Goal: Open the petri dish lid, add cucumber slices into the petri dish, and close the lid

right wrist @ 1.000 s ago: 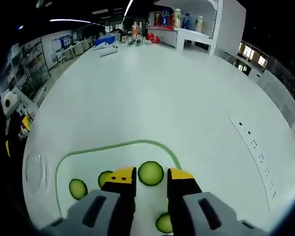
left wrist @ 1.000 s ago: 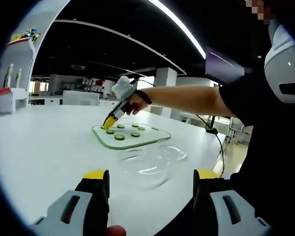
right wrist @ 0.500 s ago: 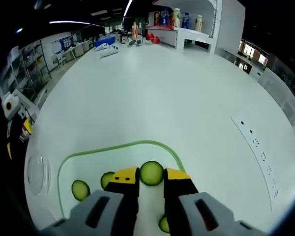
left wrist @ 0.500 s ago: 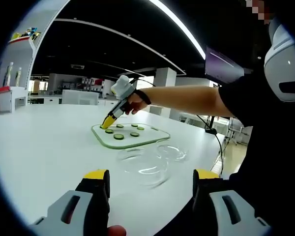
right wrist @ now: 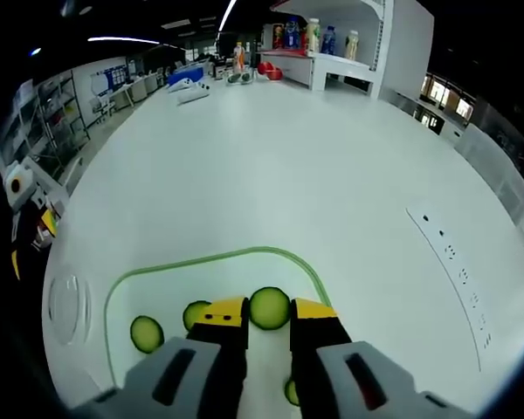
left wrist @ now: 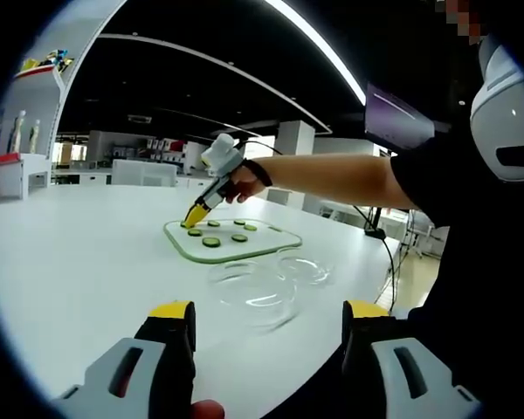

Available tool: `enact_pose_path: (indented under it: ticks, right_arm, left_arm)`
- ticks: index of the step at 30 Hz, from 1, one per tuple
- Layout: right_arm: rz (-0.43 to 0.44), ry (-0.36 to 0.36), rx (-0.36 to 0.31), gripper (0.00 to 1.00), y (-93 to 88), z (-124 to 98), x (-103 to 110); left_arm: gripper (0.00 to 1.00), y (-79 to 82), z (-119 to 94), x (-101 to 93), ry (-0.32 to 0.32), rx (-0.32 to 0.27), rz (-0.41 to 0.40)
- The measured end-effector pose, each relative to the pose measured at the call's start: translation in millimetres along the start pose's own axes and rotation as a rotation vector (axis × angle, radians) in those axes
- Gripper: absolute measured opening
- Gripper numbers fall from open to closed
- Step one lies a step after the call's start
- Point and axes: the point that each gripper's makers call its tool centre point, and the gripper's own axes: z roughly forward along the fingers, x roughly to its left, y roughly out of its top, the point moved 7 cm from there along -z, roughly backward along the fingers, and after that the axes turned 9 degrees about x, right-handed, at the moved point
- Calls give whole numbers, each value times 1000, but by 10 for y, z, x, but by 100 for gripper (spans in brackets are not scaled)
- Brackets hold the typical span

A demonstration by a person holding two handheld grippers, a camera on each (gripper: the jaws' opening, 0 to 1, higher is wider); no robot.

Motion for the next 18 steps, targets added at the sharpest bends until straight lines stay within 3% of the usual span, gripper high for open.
enact_pose_path:
  ticks: [8, 10, 11, 15, 18]
  right_arm:
    - [-4, -20, -16, 18, 28, -84, -7]
    - [-8, -38, -13, 6, 19, -108, -7]
    - [2, -40, -18, 5, 14, -114, -3]
    - [5, -62, -13, 7, -45, -96, 9]
    - [7, -55, -9, 17, -54, -47, -36]
  left_arm:
    - [68, -3, 0, -18, 1, 4, -1]
    - [67, -2, 2, -20, 2, 4, 1]
    - [67, -1, 3, -22, 1, 4, 0]
    - [67, -8, 17, -38, -4, 7, -1]
    - [67, -6, 18, -55, -7, 6, 1]
